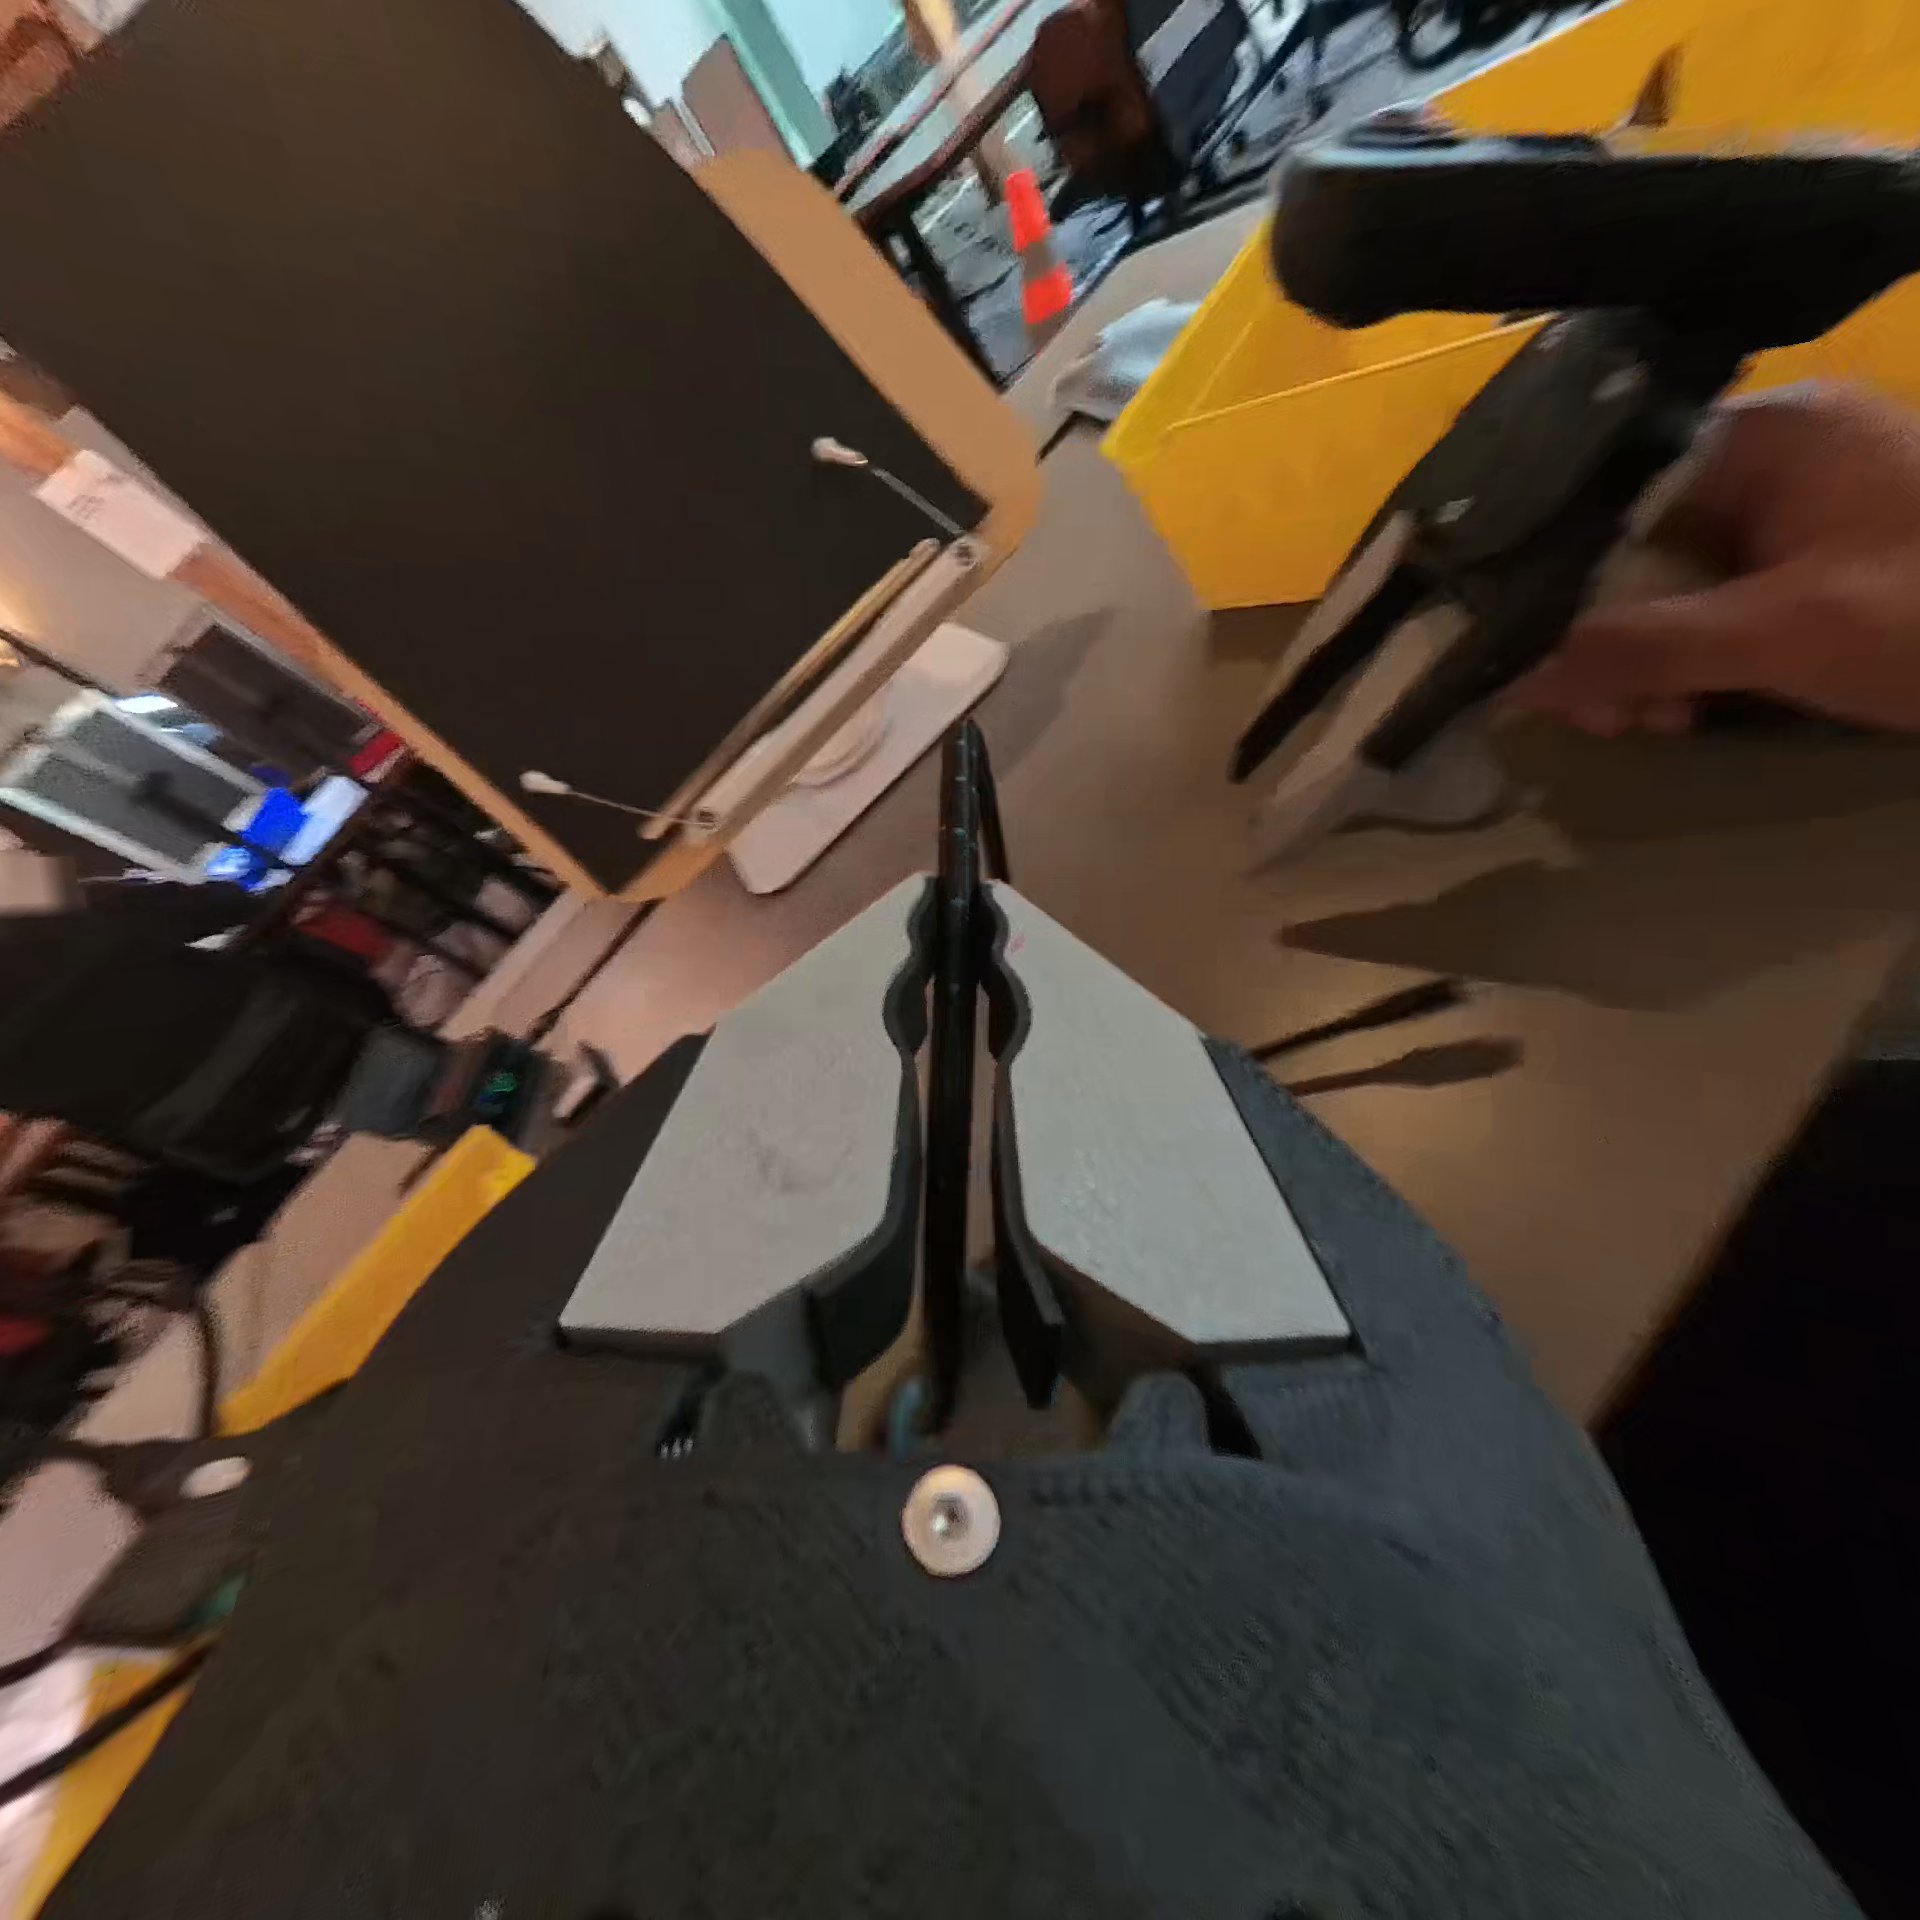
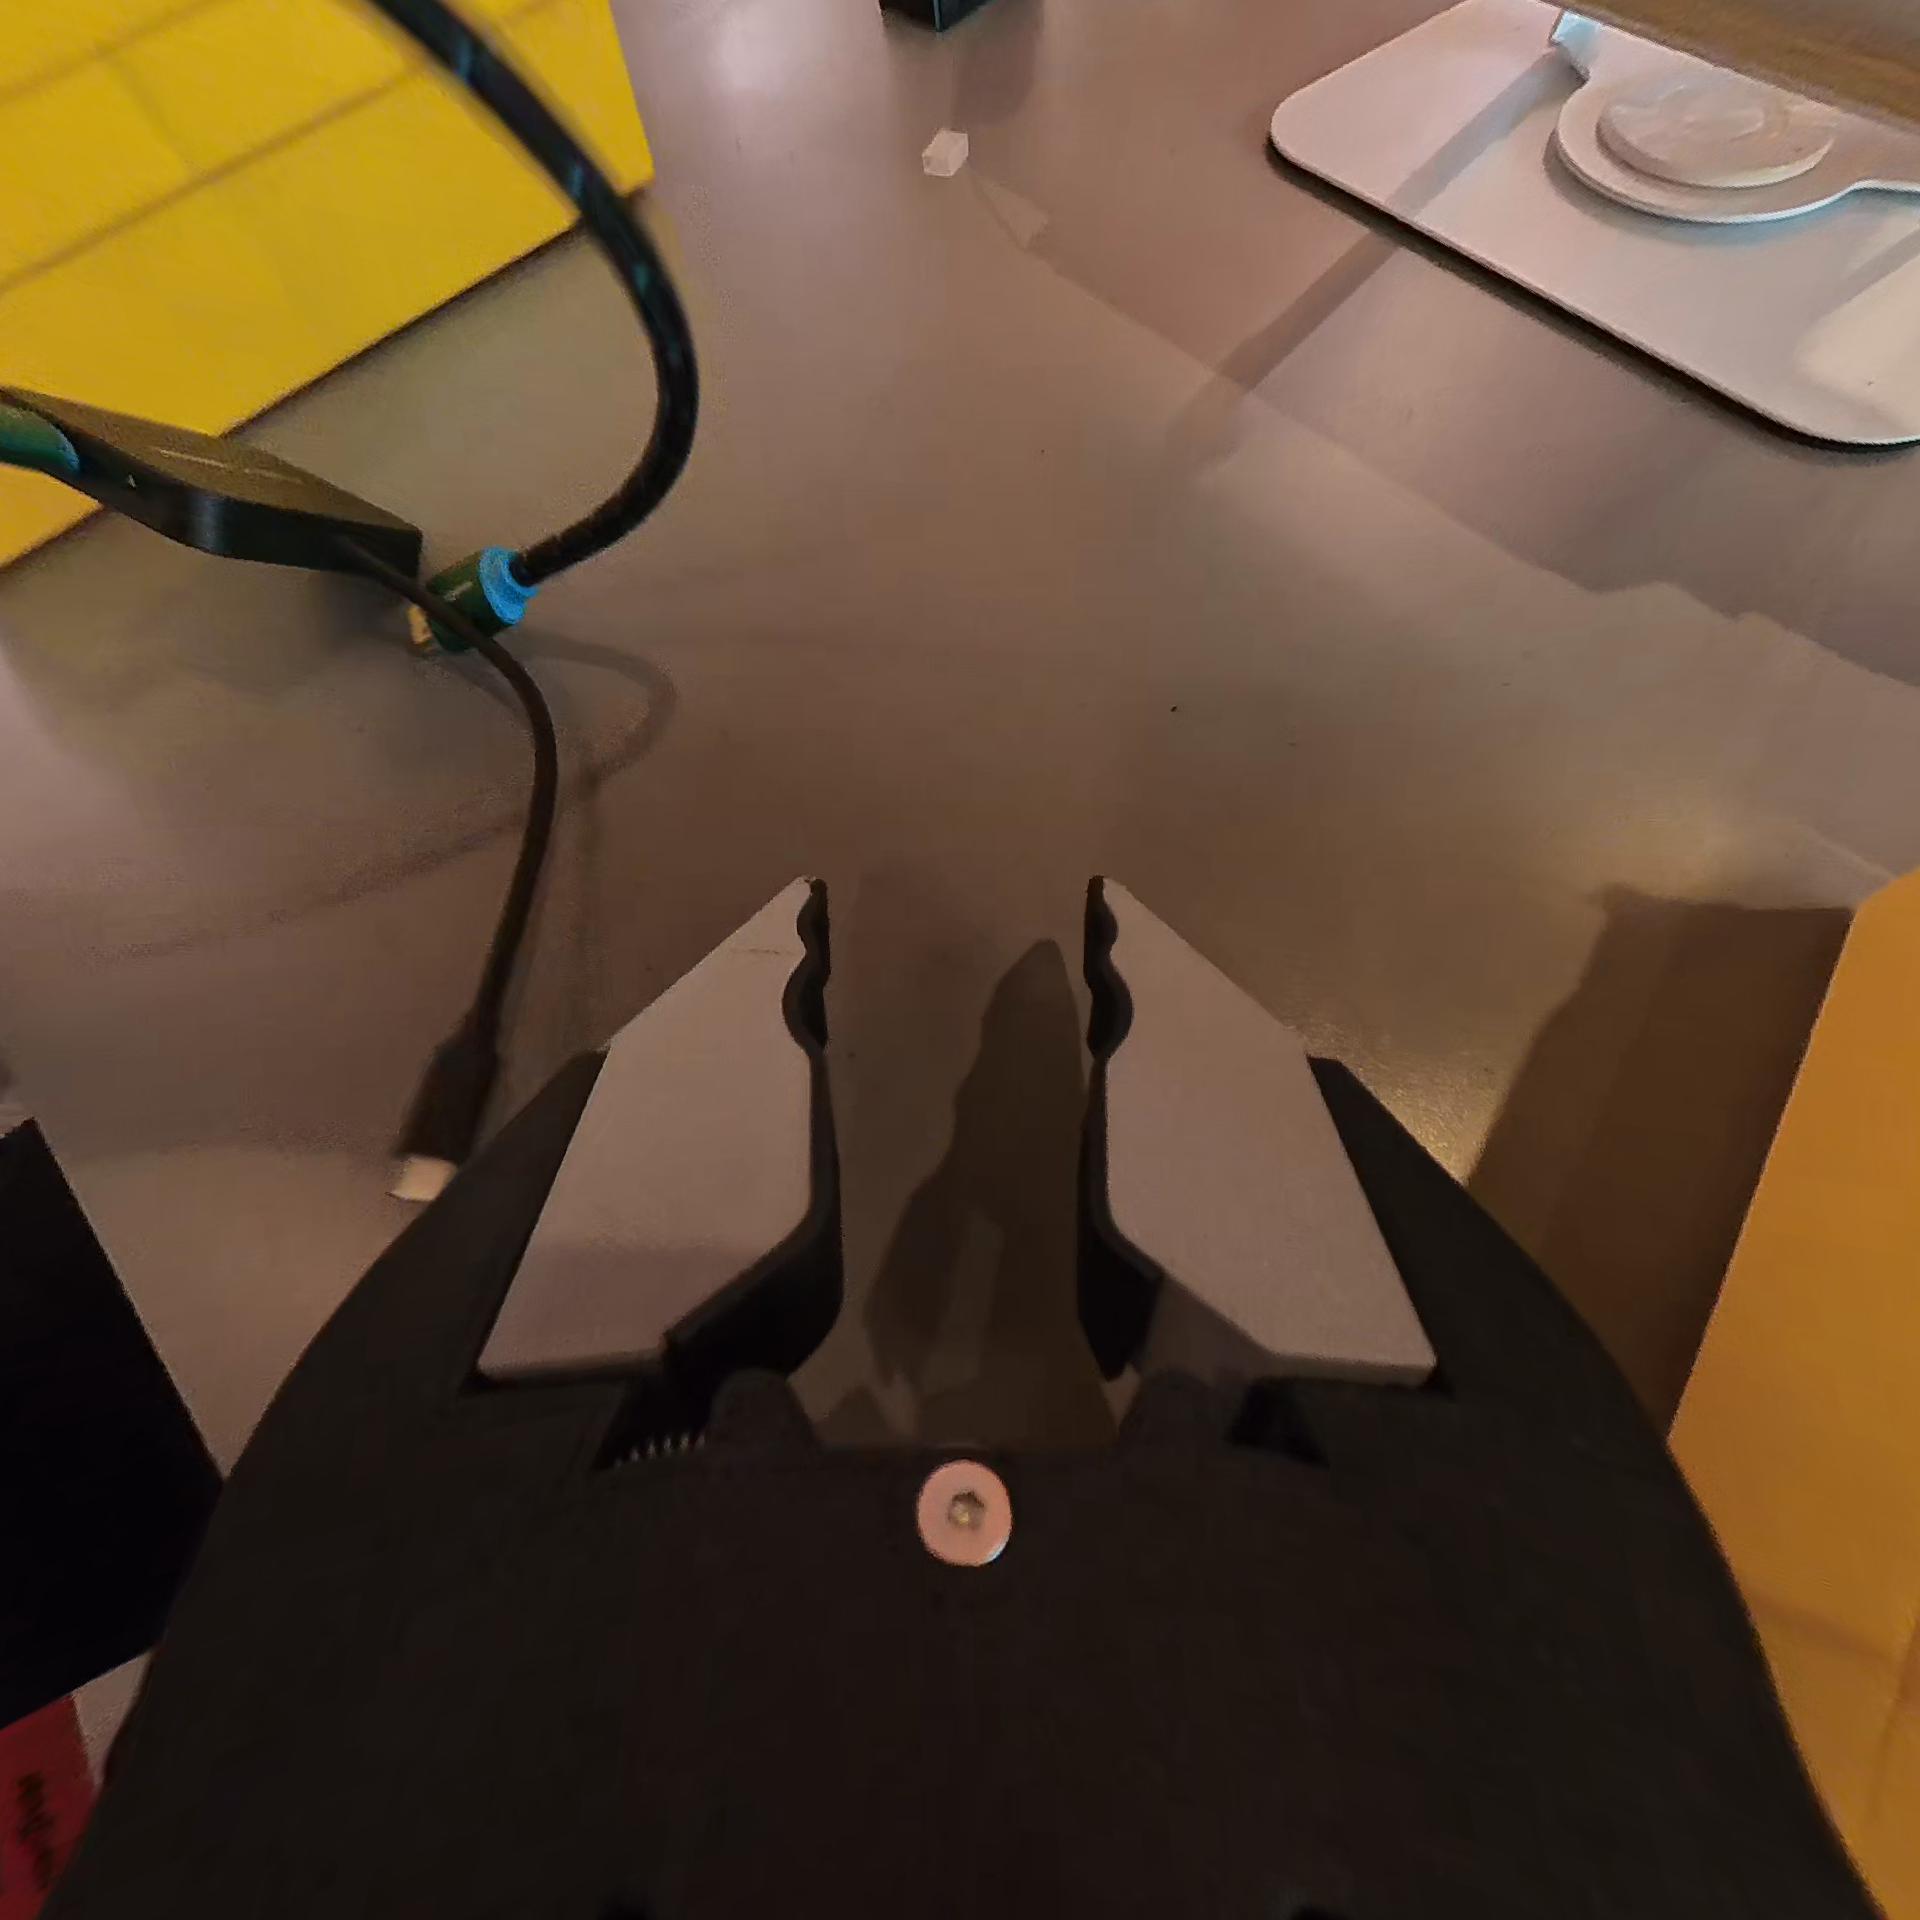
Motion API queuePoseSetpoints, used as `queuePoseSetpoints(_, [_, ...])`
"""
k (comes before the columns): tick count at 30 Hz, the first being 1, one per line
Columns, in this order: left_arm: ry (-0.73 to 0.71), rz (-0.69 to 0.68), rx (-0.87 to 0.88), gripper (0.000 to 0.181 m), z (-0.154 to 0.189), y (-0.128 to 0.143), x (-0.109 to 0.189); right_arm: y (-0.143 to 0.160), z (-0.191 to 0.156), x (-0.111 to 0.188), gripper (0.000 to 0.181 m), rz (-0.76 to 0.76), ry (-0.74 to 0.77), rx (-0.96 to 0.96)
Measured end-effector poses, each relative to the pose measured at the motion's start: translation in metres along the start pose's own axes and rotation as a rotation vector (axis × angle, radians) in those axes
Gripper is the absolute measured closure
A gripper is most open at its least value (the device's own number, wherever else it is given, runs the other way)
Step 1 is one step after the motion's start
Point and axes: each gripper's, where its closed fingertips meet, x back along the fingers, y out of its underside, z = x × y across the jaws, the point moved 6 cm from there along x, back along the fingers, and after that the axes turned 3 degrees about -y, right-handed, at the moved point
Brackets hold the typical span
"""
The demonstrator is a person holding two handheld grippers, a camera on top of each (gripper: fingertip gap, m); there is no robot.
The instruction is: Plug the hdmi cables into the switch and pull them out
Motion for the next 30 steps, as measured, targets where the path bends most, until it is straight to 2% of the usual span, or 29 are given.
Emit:
queuePoseSetpoints(4, [0.193,0.018,0.164,0.177,0.035,0.006,0.016,-0.001,0.002,0.003,0.135,0.028,-0.017,-0.024])
queuePoseSetpoints(6, [0.267,-0.013,0.195,0.17,0.05,0.016,0.022,-0.001,0.002,0.003,0.135,0.029,-0.023,-0.029])
queuePoseSetpoints(12, [0.308,-0.118,0.225,0.143,0.082,0.06,0.029,0.0,0.001,0.001,0.135,0.009,-0.011,-0.013])
queuePoseSetpoints(16, [0.371,-0.143,0.243,0.142,0.098,0.071,0.034,0.0,0.0,0.001,0.135,0.009,0.0,0.0])
queuePoseSetpoints(21, [0.364,-0.109,0.243,0.145,0.08,0.067,0.049,0.0,0.0,0.001,0.135,0.006,-0.004,-0.003])
queuePoseSetpoints(24, [0.398,-0.19,0.14,0.14,0.07,0.078,0.065,0.0,0.0,0.001,0.135,0.002,-0.005,-0.003])
queuePoseSetpoints(27, [0.329,-0.237,0.0,0.141,0.054,0.089,0.079,0.0,0.0,0.001,0.135,-0.001,-0.006,-0.004])
queuePoseSetpoints(30, [0.305,-0.233,0.011,0.143,0.046,0.093,0.082,0.0,0.0,0.001,0.135,-0.002,-0.002,-0.001])
